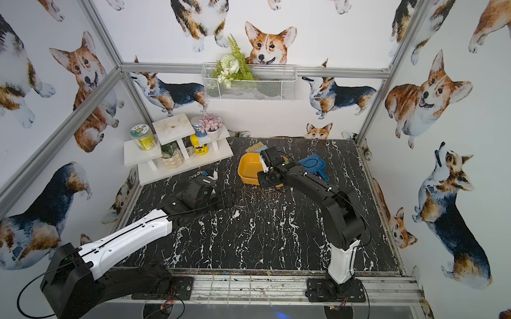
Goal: Put the nails on the desktop into the storage box
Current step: Pick up the nail from the center of the board.
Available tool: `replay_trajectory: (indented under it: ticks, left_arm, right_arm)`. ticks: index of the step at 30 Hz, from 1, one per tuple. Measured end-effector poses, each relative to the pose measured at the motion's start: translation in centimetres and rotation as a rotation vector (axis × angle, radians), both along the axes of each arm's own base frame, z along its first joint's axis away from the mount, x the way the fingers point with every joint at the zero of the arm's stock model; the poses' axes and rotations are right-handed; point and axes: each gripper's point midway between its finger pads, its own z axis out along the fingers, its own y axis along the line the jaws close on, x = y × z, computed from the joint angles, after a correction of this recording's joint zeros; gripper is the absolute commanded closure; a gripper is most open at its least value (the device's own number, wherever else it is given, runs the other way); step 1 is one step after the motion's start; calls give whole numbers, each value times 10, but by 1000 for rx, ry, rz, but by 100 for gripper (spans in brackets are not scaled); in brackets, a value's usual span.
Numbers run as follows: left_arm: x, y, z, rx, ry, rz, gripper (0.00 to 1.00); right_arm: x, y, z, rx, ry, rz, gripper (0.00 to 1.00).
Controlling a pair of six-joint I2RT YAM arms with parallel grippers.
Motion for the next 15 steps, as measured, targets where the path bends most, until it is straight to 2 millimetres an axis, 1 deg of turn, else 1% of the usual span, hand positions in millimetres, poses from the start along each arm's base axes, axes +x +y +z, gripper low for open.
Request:
replay_trajectory:
  ticks: [6,9,12,15]
  left_arm:
    - [-9,5,-4,-3,9,7,2]
    - [-14,9,-5,-7,5,18,3]
    - [-23,16,-16,5,23,24,3]
    - [-28,19,-20,4,31,32,3]
  right_arm:
    - [-43,15,-19,-1,45,41,70]
    - [-59,24,-27,2,60,60,70]
    - [-73,33,-34,0,76,82,71]
    - [-82,44,-37,6,83,98,71]
